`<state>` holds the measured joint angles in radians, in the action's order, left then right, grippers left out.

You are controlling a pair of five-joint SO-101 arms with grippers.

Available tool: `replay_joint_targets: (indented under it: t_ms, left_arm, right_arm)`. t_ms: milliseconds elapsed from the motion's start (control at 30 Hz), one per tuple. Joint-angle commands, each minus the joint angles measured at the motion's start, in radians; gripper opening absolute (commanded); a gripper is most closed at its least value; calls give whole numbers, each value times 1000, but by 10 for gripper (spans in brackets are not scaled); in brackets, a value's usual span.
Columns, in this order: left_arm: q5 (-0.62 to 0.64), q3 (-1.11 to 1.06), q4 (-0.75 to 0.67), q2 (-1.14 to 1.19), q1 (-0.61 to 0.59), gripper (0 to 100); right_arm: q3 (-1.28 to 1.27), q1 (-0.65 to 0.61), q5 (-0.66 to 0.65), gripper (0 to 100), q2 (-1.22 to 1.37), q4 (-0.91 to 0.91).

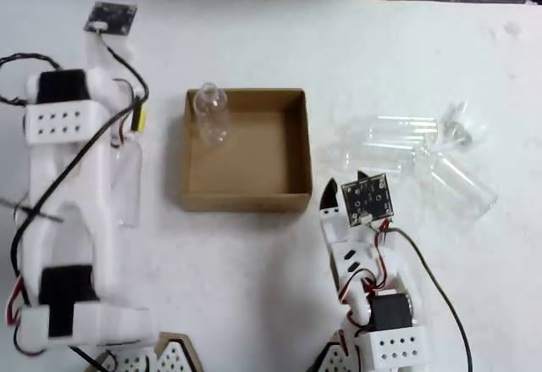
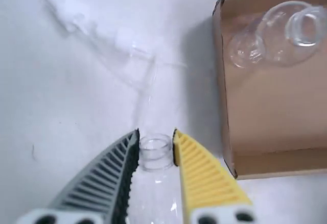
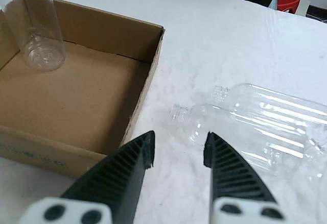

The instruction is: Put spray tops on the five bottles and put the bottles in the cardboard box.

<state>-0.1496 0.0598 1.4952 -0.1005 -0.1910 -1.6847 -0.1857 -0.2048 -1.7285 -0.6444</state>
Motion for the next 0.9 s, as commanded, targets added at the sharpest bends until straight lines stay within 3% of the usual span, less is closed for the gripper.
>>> replay_joint_targets:
  t_ms: [0, 133, 333, 600, 867]
  left_arm:
    - [75, 35, 20, -153, 79, 27]
    - [178, -43, -29, -295, 147, 27]
    - [203, -353, -304, -582, 226, 27]
    - [199, -872, -944, -978, 349, 27]
    - [195, -1307, -1464, -1021, 377, 27]
  right_arm:
    - [-9, 8, -2, 142, 8, -10]
    - [-9, 44, -2, 143, 8, -10]
    - [-9, 61, -2, 144, 8, -10]
    - [-9, 61, -2, 144, 8, -10]
    - [-9, 61, -2, 144, 8, -10]
